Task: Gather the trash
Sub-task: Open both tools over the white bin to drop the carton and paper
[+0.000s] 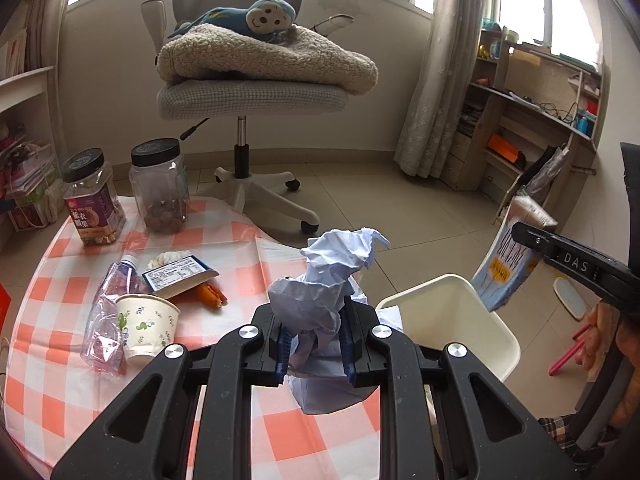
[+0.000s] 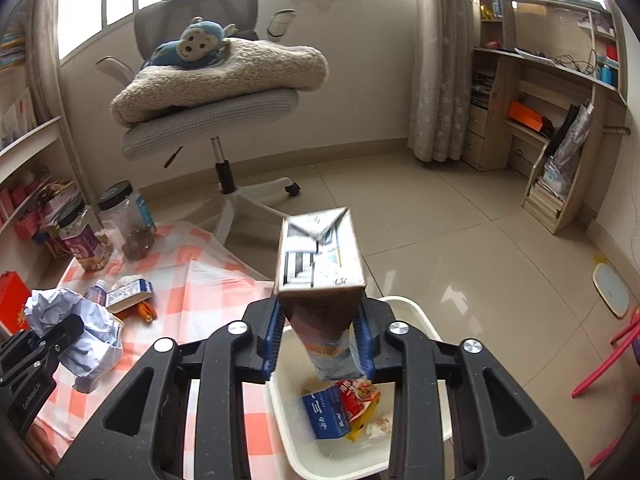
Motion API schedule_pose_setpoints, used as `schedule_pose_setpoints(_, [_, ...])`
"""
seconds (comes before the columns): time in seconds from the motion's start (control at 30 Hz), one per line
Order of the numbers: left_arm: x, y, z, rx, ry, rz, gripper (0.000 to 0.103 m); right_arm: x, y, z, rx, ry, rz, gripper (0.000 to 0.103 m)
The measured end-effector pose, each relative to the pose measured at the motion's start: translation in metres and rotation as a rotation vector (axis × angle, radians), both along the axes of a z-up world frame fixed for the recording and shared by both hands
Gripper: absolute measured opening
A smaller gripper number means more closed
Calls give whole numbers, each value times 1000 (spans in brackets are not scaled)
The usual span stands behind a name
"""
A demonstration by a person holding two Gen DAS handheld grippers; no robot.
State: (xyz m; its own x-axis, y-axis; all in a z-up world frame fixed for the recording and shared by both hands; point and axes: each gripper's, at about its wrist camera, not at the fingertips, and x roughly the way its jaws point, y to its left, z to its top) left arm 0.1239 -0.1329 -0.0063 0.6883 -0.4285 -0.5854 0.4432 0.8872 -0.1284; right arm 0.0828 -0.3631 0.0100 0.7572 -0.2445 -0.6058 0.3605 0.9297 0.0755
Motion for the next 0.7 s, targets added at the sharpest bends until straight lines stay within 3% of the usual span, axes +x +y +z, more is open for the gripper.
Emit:
schedule_pose_setpoints(0.13, [-5,-27,0,-2,2,-51,20,-11,-29,-3,40,-7,-71,66])
schedule_pose_setpoints(0.7, [-20,-139,-9,-24,78,-225,21,-49,-100,8,129,-101,-256,85])
